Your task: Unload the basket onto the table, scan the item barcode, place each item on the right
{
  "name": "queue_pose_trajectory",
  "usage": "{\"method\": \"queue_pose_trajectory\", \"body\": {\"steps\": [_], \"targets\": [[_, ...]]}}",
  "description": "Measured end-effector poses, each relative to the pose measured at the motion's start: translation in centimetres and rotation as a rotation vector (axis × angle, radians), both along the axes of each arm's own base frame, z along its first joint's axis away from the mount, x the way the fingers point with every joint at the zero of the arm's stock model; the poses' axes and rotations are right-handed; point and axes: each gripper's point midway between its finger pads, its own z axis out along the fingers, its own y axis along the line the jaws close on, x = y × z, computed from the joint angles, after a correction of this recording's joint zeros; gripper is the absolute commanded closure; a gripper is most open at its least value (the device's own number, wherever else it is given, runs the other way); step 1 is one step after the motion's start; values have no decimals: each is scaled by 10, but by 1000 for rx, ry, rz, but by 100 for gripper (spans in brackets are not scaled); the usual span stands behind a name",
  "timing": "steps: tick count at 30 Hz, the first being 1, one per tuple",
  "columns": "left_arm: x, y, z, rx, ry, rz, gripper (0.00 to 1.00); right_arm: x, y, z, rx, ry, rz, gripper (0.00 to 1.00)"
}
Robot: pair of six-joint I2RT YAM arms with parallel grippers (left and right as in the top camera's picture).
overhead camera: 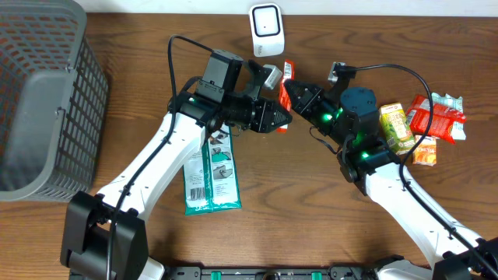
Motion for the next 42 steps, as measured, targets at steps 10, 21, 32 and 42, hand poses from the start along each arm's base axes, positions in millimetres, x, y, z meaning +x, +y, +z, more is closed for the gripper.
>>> {"method": "queue_pose_trajectory", "body": {"steps": [10,21,32,42], "targets": [[3,2,-3,22,-2,20,93,1,-1,0,-2,-1,-9,99],[3,19,-26,146,44,92,93,-1,4,12,-61,-111,47,36],[4,71,-30,482,76,231,93,-18,-41,-4,-168,-12,75,39],[25,129,75,749,-150,375,93,-51,-86,-74,-327,268,102,41]]}}
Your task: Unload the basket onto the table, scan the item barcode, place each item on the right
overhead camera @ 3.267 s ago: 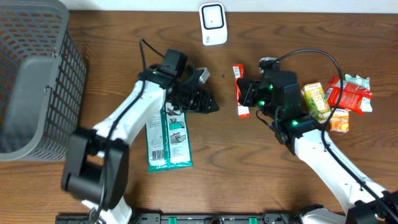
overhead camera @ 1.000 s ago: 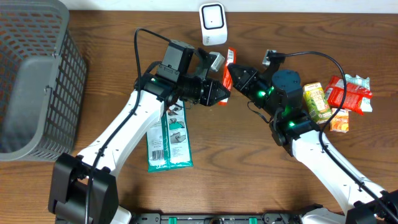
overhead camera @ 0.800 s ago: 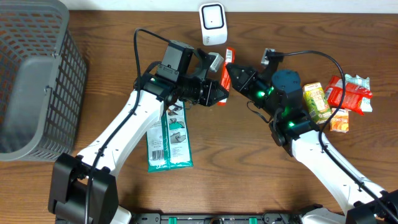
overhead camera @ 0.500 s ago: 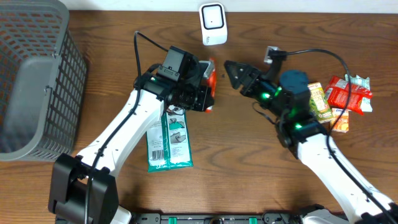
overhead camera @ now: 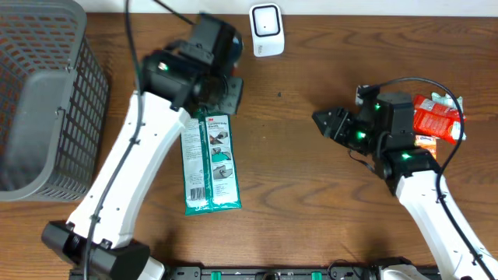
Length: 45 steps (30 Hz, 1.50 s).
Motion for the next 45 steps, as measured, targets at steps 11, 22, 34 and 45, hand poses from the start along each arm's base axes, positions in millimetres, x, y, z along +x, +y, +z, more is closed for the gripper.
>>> {"method": "queue_pose_trajectory", "body": {"steps": [11,22,34,45], "targets": [[89,16,71,240,-382,31,93,-59,-15,-50,-152,260,81,1],[210,-15,-12,508,-523,-56,93,-72,-22,-59,-207,316,84,1],[290,-13,-111,652,-594,-121,93,-72,-23,-60,-213,316,80,1],[306,-10,-187,880,-536,-308,93,-72,-24,-60,-215,316,79,1]]}}
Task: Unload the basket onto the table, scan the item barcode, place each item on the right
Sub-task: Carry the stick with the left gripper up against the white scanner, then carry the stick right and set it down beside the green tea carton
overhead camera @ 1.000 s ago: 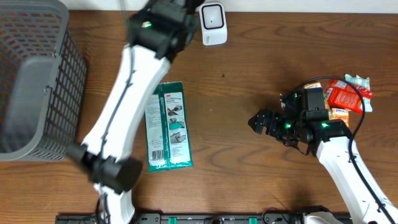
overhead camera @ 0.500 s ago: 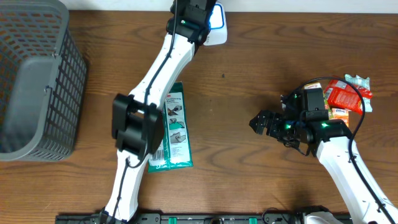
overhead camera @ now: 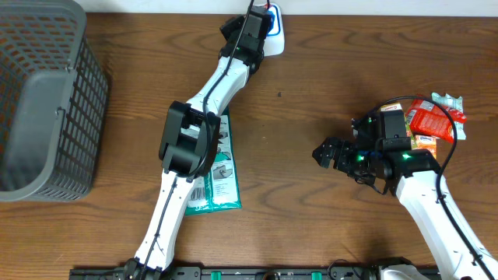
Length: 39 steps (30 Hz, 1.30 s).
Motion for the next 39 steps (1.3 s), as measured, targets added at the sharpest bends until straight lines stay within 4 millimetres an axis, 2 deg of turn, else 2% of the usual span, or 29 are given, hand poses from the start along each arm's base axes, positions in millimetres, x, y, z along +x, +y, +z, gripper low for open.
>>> {"method": "queue_pose_trajectory", "body": {"steps": [25,31,35,39], "targets": [[-2,3,-3,36,17,-3,93,0,0,0,0,0,0,1],[-7,-4,2,-2,-2,28,93,0,0,0,0,0,0,1],[-24,-19,25,-92,-7,57,93,0,0,0,0,0,0,1],[-60,-43,79,-247,6,79,93,0,0,0,-1,0,0,1]]}}
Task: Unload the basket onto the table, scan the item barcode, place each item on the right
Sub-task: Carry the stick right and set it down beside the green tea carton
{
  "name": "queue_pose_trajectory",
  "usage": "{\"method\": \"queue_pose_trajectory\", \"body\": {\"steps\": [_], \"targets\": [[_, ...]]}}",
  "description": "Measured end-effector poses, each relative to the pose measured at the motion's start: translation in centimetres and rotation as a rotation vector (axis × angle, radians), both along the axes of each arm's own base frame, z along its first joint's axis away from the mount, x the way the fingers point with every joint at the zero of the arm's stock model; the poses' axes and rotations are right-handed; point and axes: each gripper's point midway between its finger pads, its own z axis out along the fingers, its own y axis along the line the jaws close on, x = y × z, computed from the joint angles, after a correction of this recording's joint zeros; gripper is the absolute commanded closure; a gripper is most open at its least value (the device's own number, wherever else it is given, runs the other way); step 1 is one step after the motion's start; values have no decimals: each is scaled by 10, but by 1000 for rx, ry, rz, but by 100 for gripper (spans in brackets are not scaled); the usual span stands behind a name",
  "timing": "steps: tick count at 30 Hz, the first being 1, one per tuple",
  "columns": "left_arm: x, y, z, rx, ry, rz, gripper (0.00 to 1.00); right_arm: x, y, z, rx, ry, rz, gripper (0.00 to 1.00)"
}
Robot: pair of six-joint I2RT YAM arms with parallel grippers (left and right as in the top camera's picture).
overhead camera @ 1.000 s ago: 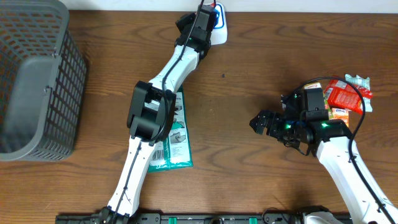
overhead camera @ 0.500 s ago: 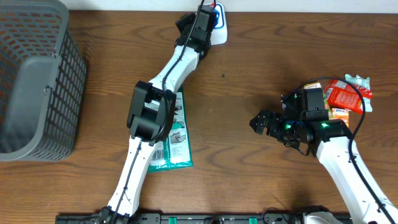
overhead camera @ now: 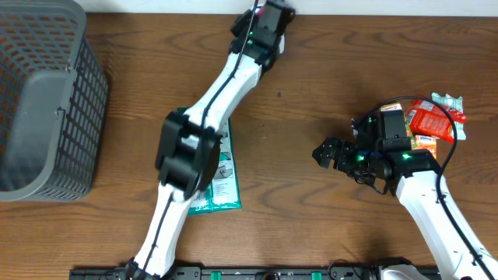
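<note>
My left arm reaches to the far edge of the table, and its wrist and gripper [overhead camera: 268,17] sit over the spot at the back middle. The fingers are hidden under the wrist, so what they hold does not show. Only a small red speck [overhead camera: 256,12] peeks out beside them. The white scanner is covered by that wrist. My right gripper [overhead camera: 320,152] hovers low at the right centre, open, with nothing between its fingers.
A green and white flat pack [overhead camera: 219,175] lies on the table, partly under the left arm. A grey mesh basket [overhead camera: 47,101] fills the left side. A heap of red, green and orange snack packets [overhead camera: 436,120] lies behind the right arm.
The left wrist has shifted slightly further back and right and now covers the white scanner, which was partly visible. The right arm has not moved.
Both grippers met at a red packet in the middle back. Then the right gripper stood empty to the right and the left arm was drawn back left of the scanner. After that the left arm stretched out to the scanner, and it now covers it.
</note>
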Motion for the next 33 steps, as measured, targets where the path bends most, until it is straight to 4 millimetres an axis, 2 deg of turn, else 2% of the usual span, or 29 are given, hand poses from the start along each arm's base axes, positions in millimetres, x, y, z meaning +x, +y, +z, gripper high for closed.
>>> {"method": "queue_pose_trajectory", "body": {"steps": [2,5,7,9,11,13,17,19,21,24,28,30,33], "targets": [[-31,-16,31,-112,38,-12,93,0,0,0,0,0,0,1],[-80,-37,65,-287,124,-35,93,4,0,2,2,-17,-2,1],[-114,-53,76,-409,221,-59,93,9,1,4,4,-42,-2,4],[-139,-68,75,-512,319,-71,93,11,1,5,3,-54,3,17],[-154,-80,67,-600,410,-69,93,10,-5,8,2,-45,0,25],[-164,-96,54,-696,510,-63,93,14,-19,19,-5,-41,-27,27],[-175,-121,28,-851,638,-9,93,39,-67,70,-28,-129,-144,23],[-176,-134,19,-918,662,16,93,51,-96,99,-47,-202,-220,24],[-178,-150,10,-981,676,35,93,53,-116,114,-61,-242,-271,23],[-187,-178,-5,-1061,701,56,92,45,-134,113,-76,-218,-323,21],[-214,-230,-37,-1139,769,46,93,40,-137,103,-84,-186,-335,20],[-229,-253,-53,-1150,799,30,87,38,-137,99,-88,-172,-336,20],[-256,-288,-84,-1151,851,4,86,36,-138,96,-95,-165,-339,20]]}}
